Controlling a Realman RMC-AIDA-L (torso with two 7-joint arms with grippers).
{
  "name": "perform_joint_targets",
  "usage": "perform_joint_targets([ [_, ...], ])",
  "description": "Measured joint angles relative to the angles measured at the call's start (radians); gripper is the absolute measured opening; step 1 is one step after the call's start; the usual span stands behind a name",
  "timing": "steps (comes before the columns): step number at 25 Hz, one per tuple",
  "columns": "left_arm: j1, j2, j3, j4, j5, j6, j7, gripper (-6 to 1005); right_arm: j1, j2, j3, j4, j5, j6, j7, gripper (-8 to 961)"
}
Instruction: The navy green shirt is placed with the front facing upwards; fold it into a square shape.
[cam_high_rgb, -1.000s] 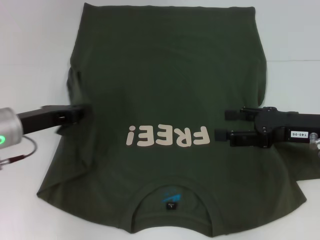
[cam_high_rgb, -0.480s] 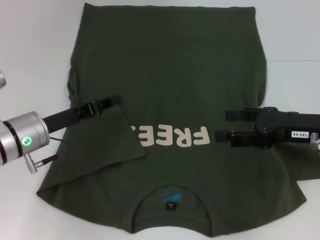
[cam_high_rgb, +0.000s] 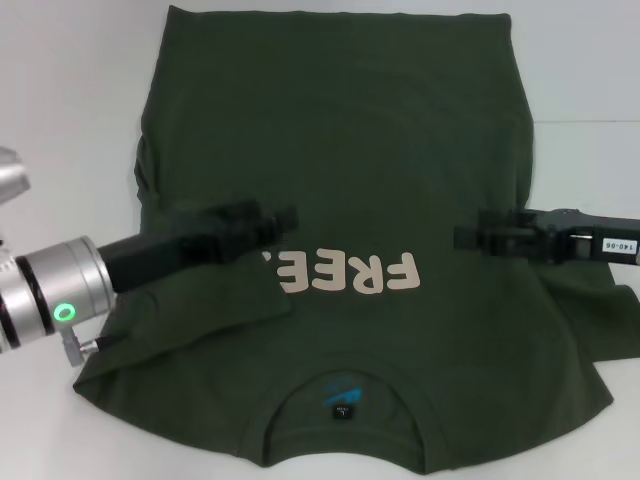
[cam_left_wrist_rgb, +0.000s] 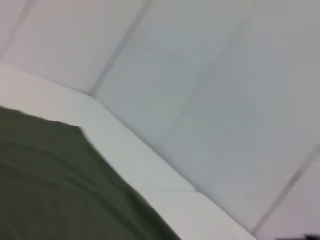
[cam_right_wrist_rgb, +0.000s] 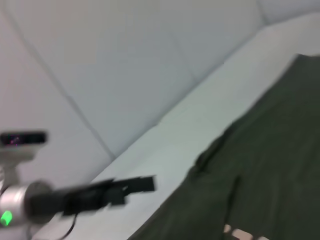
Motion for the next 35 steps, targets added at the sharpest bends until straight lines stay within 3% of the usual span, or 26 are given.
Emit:
perform_joint_targets([
  [1,0.0,0.0,0.009,-0.001,0.0,0.013,0.023,773,-0.002,-0.002,0.0,-0.001,0.0,0.009,0.036,926],
  [11,-0.009,0.002,0.16,-0.034,0.039,0.075,0.41,785,-0.051,-0.042,0.022,-0.001,-0.001,0.132,0.379,926],
  [20,-0.019,0.003,0.176,-0.03,0.109,0.069,0.448,781,-0.117,-0.062,0.026,-0.003,-0.023,0.195,0.543,926],
  [35,-0.013,-0.001,0.173,-0.044,0.109,0.082,0.444,781,-0.192,-0.086,0.074,0.009,-0.074,0.241,0.577,927],
])
